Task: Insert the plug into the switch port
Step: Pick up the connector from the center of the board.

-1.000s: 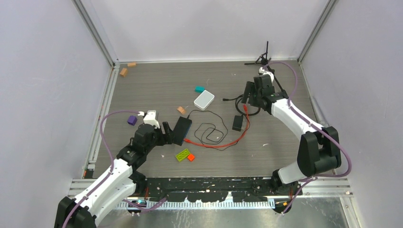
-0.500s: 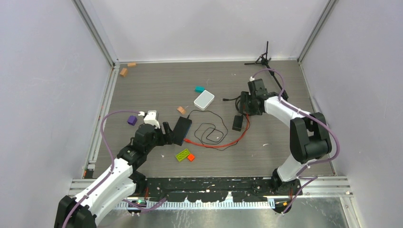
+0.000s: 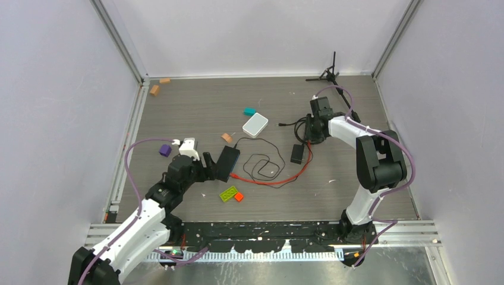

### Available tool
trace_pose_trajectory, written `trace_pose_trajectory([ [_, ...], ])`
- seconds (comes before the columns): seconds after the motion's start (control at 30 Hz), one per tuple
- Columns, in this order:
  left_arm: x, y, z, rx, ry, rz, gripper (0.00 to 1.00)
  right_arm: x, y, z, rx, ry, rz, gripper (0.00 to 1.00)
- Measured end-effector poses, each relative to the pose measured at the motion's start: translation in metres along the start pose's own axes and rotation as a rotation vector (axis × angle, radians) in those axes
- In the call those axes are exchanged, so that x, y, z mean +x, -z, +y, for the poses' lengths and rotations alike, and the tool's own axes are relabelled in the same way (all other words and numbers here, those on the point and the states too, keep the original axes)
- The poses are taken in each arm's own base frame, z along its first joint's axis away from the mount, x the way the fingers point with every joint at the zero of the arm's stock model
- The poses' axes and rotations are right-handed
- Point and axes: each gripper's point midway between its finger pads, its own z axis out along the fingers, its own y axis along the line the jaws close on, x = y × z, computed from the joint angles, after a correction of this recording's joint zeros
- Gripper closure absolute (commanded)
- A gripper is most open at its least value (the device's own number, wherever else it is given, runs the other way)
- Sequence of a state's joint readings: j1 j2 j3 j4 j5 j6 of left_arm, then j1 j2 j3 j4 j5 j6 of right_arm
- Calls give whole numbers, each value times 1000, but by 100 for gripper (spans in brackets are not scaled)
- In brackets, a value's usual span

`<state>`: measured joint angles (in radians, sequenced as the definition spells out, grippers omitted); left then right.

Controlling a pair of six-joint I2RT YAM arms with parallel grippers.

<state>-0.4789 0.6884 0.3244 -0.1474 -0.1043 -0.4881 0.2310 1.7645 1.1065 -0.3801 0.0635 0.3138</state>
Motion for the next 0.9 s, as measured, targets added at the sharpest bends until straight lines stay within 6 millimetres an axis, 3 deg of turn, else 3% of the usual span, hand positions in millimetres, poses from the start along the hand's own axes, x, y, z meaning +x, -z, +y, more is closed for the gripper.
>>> trace_pose_trajectory([
  [0.1,-2,1,-1,4,1,-9,27,-3,-3,0,-3,-3,-8,71],
  [0.23,-2,2,-1,6,1,-10,27,-5,-3,2,-11,-3,-17,68],
  [0.43,-5,6,-8,38,3,-12,26,-9,-4,2,-18,14,-32,96],
  [0.6,-31,16,-26,101,9,-63,24,-7,1,2,-28,16,-56,100],
  [0.7,-58,27,-44,164,16,-122,23,-7,24,1,-41,18,-106,100],
  [0.77,-75,35,-56,207,21,-155,23,-16,49,4,-59,20,-177,99],
  [0.9,-97,46,-75,284,34,-194,23,-41,117,21,-118,43,-376,100],
])
